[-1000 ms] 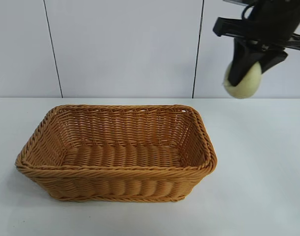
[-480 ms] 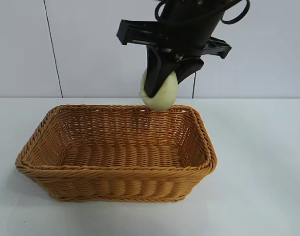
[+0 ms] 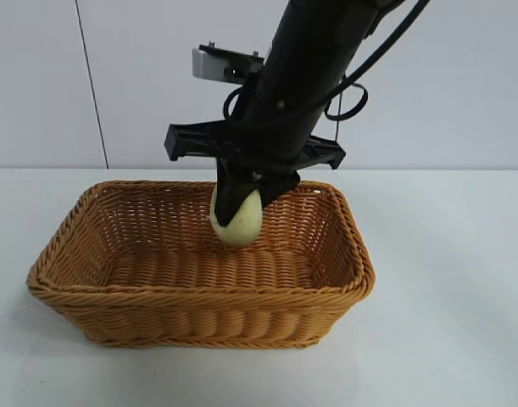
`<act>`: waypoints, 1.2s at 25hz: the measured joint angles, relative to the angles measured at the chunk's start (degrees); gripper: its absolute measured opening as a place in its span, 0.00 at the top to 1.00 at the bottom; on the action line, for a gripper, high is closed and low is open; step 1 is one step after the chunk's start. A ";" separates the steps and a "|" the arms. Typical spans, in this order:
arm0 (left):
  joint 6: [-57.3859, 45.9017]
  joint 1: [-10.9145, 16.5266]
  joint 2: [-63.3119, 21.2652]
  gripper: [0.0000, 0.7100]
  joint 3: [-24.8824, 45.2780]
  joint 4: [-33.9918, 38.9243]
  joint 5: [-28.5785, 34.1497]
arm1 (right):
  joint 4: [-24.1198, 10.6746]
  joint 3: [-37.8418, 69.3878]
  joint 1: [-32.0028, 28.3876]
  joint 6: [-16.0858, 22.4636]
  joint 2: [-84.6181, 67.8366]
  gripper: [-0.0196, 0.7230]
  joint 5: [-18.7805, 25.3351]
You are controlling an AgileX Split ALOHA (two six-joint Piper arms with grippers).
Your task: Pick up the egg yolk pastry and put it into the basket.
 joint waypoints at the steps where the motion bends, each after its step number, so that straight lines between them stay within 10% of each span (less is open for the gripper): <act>1: 0.00 0.00 0.00 0.02 0.00 0.00 0.00 | 0.12 0.00 0.00 0.00 0.16 0.79 -0.07; 5: 0.00 0.00 0.00 0.02 0.00 0.00 0.00 | 0.39 0.00 0.00 0.00 0.23 0.66 -0.14; 11: 0.00 0.00 0.00 0.02 0.00 0.00 0.00 | 0.52 0.00 0.00 -0.30 0.23 0.11 0.21; 24: 0.00 0.00 0.00 0.02 0.00 0.00 0.00 | -11.51 -18.83 0.06 2.18 0.23 0.04 28.55; 30: 0.00 0.00 0.00 0.02 0.00 0.00 0.00 | -14.33 -25.34 -0.86 3.53 0.18 0.04 33.63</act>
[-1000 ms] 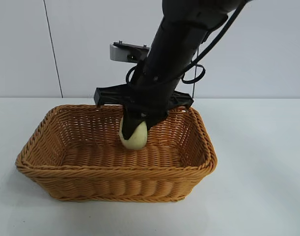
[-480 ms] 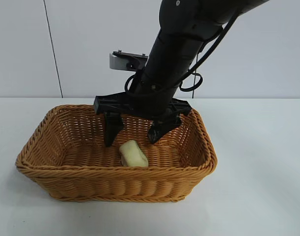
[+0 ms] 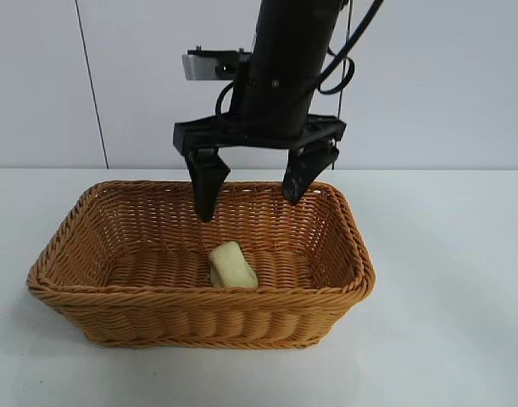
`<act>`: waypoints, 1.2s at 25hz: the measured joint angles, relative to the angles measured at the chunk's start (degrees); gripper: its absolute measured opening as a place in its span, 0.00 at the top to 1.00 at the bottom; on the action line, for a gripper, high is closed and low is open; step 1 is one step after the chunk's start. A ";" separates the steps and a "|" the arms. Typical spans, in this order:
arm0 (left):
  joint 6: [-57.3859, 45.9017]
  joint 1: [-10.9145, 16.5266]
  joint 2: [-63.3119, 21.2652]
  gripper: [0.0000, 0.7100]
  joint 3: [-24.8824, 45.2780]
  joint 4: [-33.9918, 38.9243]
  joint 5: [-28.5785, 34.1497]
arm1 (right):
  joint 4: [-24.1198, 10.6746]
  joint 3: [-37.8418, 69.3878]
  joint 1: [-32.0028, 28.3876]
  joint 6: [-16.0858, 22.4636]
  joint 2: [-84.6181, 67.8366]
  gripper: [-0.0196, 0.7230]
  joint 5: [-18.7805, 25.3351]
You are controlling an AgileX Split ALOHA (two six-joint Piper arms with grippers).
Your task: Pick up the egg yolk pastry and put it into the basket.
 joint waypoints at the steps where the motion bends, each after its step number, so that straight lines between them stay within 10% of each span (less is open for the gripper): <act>1: 0.00 0.00 0.00 0.02 0.00 0.00 0.00 | 0.00 -0.07 -0.59 0.17 0.00 0.04 0.59; 21: 0.00 0.00 0.00 0.02 0.00 0.00 0.00 | -2.65 -0.19 -32.94 -0.86 0.05 0.04 1.24; 30: 0.00 0.00 0.00 0.02 0.00 0.00 0.00 | -1.60 0.49 -34.87 -2.24 0.05 0.04 1.18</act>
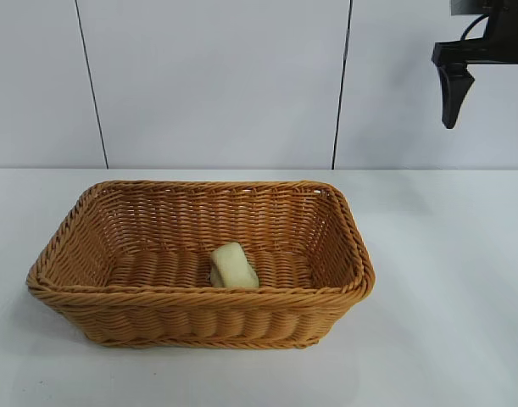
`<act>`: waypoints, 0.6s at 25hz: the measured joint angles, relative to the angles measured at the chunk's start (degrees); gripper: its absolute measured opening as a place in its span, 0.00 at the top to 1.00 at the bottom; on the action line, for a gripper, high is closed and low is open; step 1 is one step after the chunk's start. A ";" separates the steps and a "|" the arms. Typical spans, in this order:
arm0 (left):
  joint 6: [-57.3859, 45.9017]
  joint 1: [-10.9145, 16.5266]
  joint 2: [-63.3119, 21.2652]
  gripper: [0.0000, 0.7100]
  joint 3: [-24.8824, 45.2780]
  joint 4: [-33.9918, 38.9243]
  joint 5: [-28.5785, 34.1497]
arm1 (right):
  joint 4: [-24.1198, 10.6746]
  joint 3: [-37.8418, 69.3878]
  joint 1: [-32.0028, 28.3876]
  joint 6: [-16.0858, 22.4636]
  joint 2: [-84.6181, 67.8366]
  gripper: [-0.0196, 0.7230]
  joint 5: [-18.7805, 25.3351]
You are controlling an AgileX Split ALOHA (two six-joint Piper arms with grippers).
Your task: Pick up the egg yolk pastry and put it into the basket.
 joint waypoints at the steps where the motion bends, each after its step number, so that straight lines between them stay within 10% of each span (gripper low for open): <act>1: 0.00 0.00 0.00 0.02 0.00 0.00 0.00 | 0.35 0.74 0.04 -0.08 0.00 0.04 0.00; 15: 0.00 0.00 0.00 0.02 0.00 0.00 0.00 | 1.60 34.85 0.22 -4.04 -16.78 0.04 0.01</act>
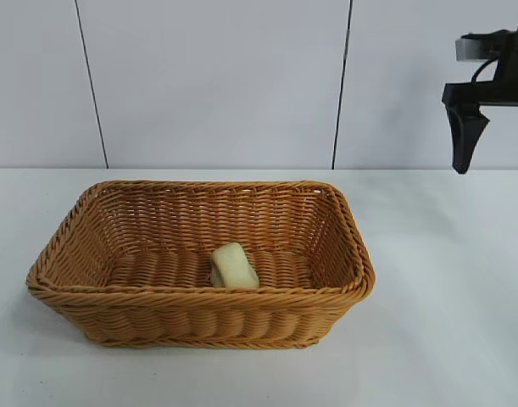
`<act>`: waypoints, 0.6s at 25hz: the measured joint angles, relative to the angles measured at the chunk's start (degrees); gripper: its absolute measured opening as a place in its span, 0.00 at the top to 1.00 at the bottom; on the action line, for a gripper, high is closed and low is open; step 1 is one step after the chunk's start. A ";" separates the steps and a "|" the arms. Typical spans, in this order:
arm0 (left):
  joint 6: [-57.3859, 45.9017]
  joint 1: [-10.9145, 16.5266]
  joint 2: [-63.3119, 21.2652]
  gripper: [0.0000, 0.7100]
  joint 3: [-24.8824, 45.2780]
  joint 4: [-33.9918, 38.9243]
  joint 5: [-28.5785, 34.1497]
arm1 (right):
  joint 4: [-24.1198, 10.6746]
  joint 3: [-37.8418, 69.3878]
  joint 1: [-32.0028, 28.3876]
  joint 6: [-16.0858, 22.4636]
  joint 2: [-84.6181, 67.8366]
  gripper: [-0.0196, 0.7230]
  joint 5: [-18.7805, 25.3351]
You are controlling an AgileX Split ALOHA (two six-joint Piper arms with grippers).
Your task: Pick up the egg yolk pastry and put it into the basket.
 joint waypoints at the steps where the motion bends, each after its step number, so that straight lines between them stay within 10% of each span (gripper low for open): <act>1: 0.00 0.00 0.00 0.02 0.00 0.00 0.00 | 0.00 3.34 0.00 -0.28 -1.92 0.04 0.00; 15: 0.00 0.00 0.00 0.02 0.00 0.00 0.00 | 0.51 37.93 0.00 -1.91 -45.27 0.04 -6.19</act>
